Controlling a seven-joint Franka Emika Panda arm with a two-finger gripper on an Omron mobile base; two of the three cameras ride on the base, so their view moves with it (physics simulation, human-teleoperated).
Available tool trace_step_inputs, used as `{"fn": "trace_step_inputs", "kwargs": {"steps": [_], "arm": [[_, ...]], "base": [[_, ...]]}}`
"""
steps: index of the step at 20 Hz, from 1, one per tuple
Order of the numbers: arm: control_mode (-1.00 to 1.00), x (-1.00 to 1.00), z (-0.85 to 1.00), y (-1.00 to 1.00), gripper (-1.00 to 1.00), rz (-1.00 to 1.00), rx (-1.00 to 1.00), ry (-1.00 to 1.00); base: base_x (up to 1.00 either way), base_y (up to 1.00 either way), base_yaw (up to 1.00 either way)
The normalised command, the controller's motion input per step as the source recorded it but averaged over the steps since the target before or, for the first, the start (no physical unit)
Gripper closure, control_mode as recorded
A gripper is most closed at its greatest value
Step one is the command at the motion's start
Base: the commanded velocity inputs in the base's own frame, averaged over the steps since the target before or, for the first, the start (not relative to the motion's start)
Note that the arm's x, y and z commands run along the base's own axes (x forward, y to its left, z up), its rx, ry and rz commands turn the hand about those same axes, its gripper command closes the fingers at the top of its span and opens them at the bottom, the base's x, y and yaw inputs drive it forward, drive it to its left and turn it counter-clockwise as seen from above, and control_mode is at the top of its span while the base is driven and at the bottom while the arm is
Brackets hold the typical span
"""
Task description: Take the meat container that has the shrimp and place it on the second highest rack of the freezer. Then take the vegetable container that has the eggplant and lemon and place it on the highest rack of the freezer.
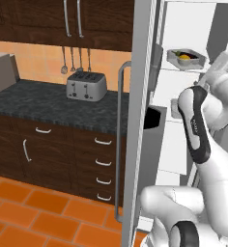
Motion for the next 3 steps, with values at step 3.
{"fn": "trace_step_inputs", "kwargs": {"steps": [3], "arm": [[-1.0, -1.0, 0.16, 0.17, -1.0, 0.08, 0.0, 0.05]], "base": [[0.0, 0.0, 0.0]]}}
